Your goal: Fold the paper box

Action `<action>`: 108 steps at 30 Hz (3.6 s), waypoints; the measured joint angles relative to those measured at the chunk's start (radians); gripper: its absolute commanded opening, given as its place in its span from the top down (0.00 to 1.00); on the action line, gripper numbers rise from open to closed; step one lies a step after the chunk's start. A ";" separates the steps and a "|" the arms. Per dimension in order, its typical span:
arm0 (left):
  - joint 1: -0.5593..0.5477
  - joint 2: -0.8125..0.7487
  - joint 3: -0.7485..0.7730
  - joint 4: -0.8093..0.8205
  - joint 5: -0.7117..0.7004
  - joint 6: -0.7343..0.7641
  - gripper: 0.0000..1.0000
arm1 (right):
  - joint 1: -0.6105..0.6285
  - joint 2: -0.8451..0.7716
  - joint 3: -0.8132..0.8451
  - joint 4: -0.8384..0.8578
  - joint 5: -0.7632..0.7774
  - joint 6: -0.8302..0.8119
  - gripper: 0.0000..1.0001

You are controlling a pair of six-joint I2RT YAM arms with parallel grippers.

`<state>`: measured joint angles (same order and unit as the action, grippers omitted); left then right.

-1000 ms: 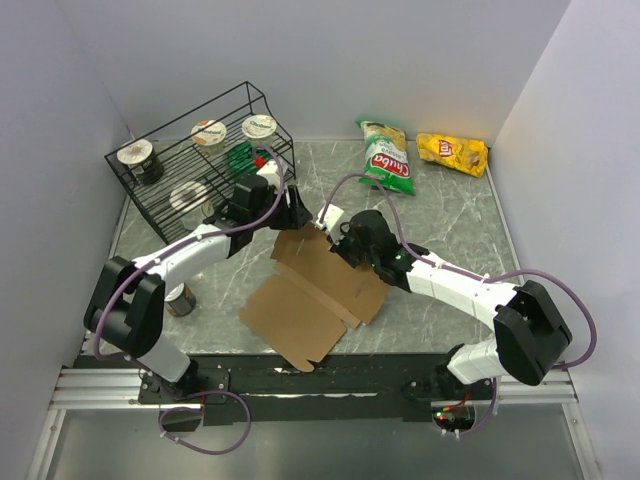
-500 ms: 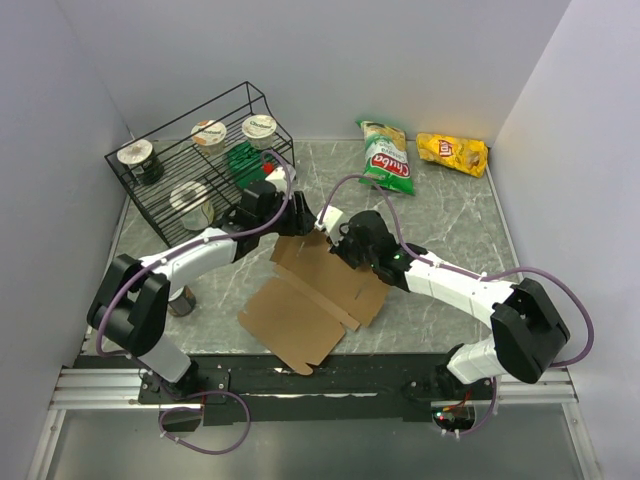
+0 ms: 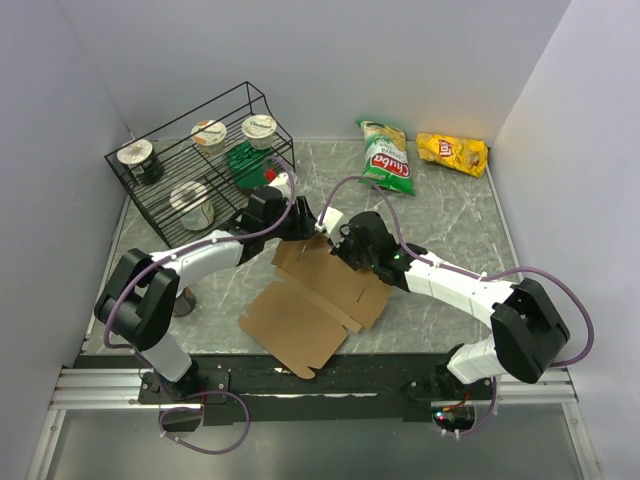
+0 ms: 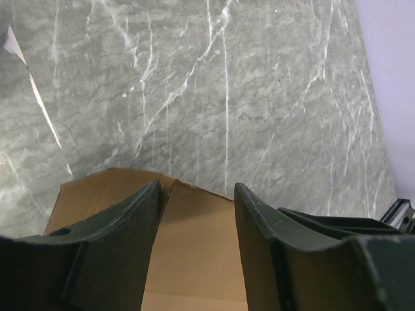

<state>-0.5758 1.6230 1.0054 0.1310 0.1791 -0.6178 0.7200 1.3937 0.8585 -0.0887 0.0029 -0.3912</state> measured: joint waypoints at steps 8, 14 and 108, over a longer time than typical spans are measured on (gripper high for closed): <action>-0.001 0.000 -0.089 0.121 0.027 -0.081 0.43 | 0.000 0.000 0.000 -0.003 0.000 0.000 1.00; -0.001 -0.039 -0.110 0.121 0.010 -0.072 0.28 | 0.000 0.000 0.000 0.001 -0.004 0.000 1.00; -0.080 -0.136 -0.679 0.636 -0.198 -0.161 0.98 | -0.086 -0.201 0.015 -0.082 -0.167 0.069 1.00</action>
<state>-0.6559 1.4872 0.3260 0.7670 -0.0185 -0.7788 0.6342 1.1931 0.8738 -0.1707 -0.1638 -0.3218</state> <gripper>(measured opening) 0.050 0.019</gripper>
